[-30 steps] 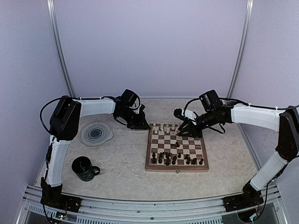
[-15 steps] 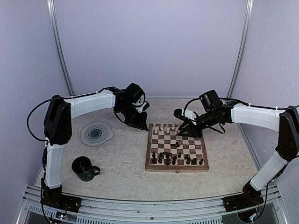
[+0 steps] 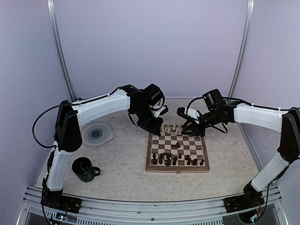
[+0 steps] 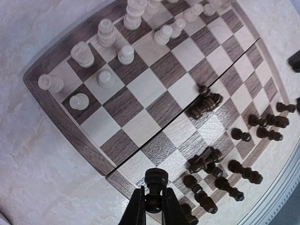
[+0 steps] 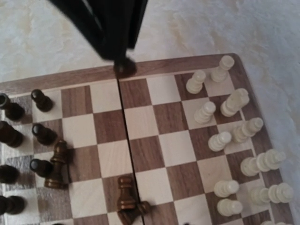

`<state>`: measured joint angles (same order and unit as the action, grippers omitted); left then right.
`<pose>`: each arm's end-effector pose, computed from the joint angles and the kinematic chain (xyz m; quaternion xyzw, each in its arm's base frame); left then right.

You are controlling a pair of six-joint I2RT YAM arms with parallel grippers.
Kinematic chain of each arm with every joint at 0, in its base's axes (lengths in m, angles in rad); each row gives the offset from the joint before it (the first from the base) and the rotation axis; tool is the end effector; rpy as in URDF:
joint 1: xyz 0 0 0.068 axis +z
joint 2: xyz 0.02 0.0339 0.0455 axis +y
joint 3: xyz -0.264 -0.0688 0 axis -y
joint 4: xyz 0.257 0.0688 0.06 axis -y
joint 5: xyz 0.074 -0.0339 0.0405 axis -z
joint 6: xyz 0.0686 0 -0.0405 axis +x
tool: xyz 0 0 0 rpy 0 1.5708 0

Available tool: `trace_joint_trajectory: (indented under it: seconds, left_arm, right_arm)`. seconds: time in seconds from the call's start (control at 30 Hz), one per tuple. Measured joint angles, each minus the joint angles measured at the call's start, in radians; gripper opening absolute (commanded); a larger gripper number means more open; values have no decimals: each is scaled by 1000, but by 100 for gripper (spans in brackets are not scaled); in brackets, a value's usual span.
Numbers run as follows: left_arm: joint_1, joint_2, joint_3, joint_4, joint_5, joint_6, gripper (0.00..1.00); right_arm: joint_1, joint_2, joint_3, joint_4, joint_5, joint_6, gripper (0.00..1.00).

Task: Set up the chess pieces on the board
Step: Place the bishop on the chessboard.

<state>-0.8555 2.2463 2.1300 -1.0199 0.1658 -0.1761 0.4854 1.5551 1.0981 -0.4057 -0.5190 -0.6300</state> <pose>0.3239 -0.3901 0.2208 0.3411 0.9116 -0.1763 0.1470 0.3024 0.1980 0.2164 -0.5553 0.7221 0.2158 0.3516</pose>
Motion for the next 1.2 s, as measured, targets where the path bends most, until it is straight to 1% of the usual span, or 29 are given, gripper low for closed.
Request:
trace_joint_trajectory:
  seconds: [0.17, 0.33, 0.47, 0.57, 1.0, 1.1, 1.2]
  left_arm:
    - [-8, 68, 0, -47, -49, 3, 1]
    - [-8, 102, -8, -74, -73, 6, 7]
    - [-9, 106, -8, -74, -73, 6, 16]
    - [-9, 111, -8, -74, -72, 6, 19]
    - [-10, 119, -8, -73, -57, 6, 28]
    - [-9, 116, -8, -70, -58, 6, 33]
    - [-9, 85, -43, -29, -64, -1, 36]
  right_arm:
    - [0, 2, 0, -9, -2, -6, 31]
    - [0, 22, 0, -17, -12, -8, 31]
    - [0, 35, 0, -23, -18, -10, 32]
    - [0, 40, 0, -26, -22, -11, 32]
    - [3, 78, 2, -55, -42, -12, 36]
    - [3, 95, 9, -58, -41, -11, 37]
    - [6, 133, 26, -64, -41, -8, 37]
